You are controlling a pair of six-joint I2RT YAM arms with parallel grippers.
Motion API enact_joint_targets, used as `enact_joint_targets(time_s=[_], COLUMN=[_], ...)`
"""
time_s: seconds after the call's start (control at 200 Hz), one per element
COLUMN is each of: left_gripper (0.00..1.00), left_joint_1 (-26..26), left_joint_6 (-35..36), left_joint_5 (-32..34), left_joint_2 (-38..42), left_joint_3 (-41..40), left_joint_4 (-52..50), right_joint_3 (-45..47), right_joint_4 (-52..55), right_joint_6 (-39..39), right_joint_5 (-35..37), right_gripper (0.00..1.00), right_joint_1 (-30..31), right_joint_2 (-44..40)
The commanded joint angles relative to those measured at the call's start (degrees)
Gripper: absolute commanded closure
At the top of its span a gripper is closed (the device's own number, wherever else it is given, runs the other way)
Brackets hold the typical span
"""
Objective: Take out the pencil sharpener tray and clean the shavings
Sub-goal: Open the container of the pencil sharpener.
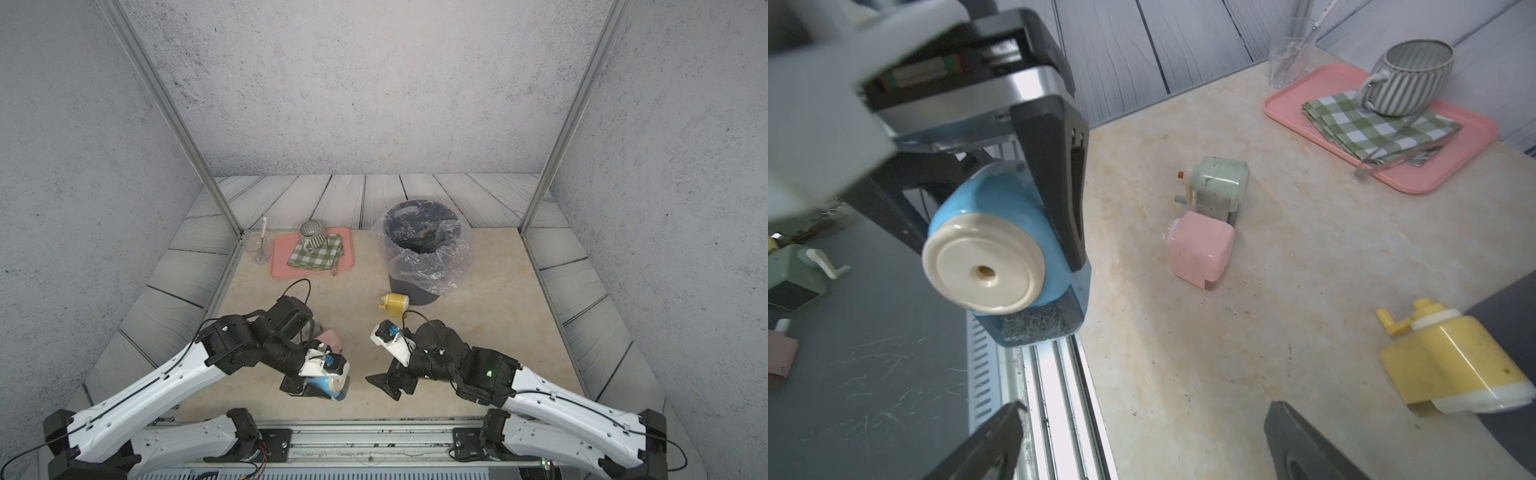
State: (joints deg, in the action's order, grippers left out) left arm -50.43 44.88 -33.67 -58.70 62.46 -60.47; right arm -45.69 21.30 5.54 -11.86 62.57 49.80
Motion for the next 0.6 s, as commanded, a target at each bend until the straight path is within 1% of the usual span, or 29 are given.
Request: enact_joint_targets(time_s=[0.0, 0.21, 0.31, 0.595], left_gripper=[1.0, 1.0, 1.0, 1.0], left_joint_1=[0.43, 0.6, 0.72, 0.75], left_joint_6=[-1.52, -1.88, -3.11, -4.36], left_joint_5=[-4.71, -5.27, -4.28, -6.97], left_joint_2=[1.34, 0.63, 0.34, 0.01], left_joint_3=[2.59, 3.99, 4.14, 5.02], left_joint_4=[-1.7, -3.67, -2.56, -0.92], right_joint_3=[-0.83, -1.31, -1.57, -0.27], right_joint_4=[-4.88, -7.54, -7.98, -12.43], right_joint_6=[0.99, 1.19, 1.07, 2.21], right_joint_5=[-3.64, -0.12, 1.21, 1.98], right_gripper=[0.07, 0.08, 0.08, 0.08], right_joint_1=[1.38, 6.43, 8.44, 12.02], right_joint_2=[1.44, 3.89, 4.31, 6.26])
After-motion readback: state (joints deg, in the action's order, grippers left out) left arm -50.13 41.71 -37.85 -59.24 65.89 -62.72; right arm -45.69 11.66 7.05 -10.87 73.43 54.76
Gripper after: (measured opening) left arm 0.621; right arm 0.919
